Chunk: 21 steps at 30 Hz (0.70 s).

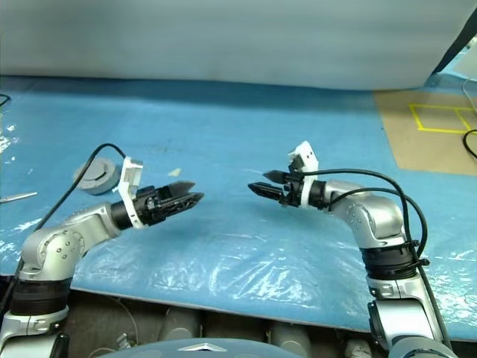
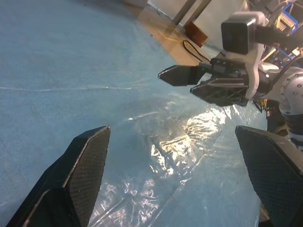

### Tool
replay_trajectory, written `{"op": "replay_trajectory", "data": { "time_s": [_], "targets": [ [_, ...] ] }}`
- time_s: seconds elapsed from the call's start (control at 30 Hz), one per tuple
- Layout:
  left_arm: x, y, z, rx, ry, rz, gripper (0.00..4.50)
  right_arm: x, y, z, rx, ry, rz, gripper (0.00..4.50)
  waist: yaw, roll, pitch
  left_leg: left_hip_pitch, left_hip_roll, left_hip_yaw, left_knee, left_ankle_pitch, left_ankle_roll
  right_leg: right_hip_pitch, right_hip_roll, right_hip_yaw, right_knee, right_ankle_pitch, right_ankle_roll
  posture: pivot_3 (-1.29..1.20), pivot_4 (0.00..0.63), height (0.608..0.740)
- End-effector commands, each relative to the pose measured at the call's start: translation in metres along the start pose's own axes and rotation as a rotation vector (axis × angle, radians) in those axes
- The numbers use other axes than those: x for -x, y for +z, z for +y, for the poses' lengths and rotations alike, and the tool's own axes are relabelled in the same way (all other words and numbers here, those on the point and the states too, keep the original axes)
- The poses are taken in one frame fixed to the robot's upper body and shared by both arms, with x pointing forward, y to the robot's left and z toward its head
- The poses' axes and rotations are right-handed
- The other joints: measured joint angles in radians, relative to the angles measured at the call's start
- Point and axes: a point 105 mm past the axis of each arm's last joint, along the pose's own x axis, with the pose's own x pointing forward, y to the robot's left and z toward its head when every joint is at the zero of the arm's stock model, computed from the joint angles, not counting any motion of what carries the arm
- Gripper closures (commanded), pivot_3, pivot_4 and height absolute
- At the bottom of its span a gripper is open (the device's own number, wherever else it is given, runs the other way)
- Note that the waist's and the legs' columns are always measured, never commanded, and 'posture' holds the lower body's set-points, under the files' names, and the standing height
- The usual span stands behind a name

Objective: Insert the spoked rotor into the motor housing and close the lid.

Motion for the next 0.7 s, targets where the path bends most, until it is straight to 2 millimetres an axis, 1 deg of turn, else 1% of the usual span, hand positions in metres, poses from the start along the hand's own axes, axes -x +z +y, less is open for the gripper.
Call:
{"op": "replay_trajectory", "data": {
  "time_s": [0.03, 0.13, 0.37, 0.5, 0.7],
  "targets": [
    [0.000, 0.002, 0.001, -0.063, -0.025, 0.024, 0.01, 0.011, 0.015, -0.002, 0.064, -0.044, -0.057, 0.79, 0.000, 0.000, 0.000, 0.000, 0.000, 0.000, 0.000, 0.000, 0.000, 0.000, 0.000, 0.000, 0.000, 0.000, 0.000, 0.00, 0.150, 0.740],
    [0.000, 0.004, 0.002, -0.076, -0.037, 0.023, 0.01, 0.014, 0.014, -0.003, 0.078, -0.065, -0.059, 0.79, 0.000, 0.000, 0.000, 0.000, 0.000, 0.000, 0.001, 0.000, 0.000, 0.000, 0.000, 0.000, 0.001, 0.000, 0.000, 0.00, 0.150, 0.740],
    [-0.003, 0.011, 0.015, -0.123, -0.017, 0.015, 0.01, 0.010, 0.014, 0.001, 0.110, -0.076, -0.065, 0.79, 0.000, 0.000, 0.000, 0.000, 0.000, 0.000, 0.002, 0.000, 0.000, 0.000, 0.000, 0.000, 0.002, 0.000, 0.000, 0.00, 0.150, 0.740],
    [-0.004, 0.013, 0.017, -0.126, -0.016, 0.005, 0.01, 0.009, 0.017, 0.000, 0.111, -0.078, -0.071, 0.79, 0.000, 0.000, 0.000, 0.000, 0.001, 0.000, 0.004, 0.000, 0.000, 0.000, 0.000, 0.000, 0.003, 0.000, 0.000, 0.00, 0.150, 0.740],
    [-0.004, 0.013, 0.020, -0.115, 0.007, -0.015, 0.01, 0.004, 0.016, -0.002, 0.116, -0.073, -0.055, 0.79, 0.001, 0.000, 0.000, -0.001, 0.001, 0.000, 0.005, 0.000, 0.000, 0.000, 0.000, 0.000, 0.004, 0.000, 0.000, 0.00, 0.150, 0.740]
  ]
}}
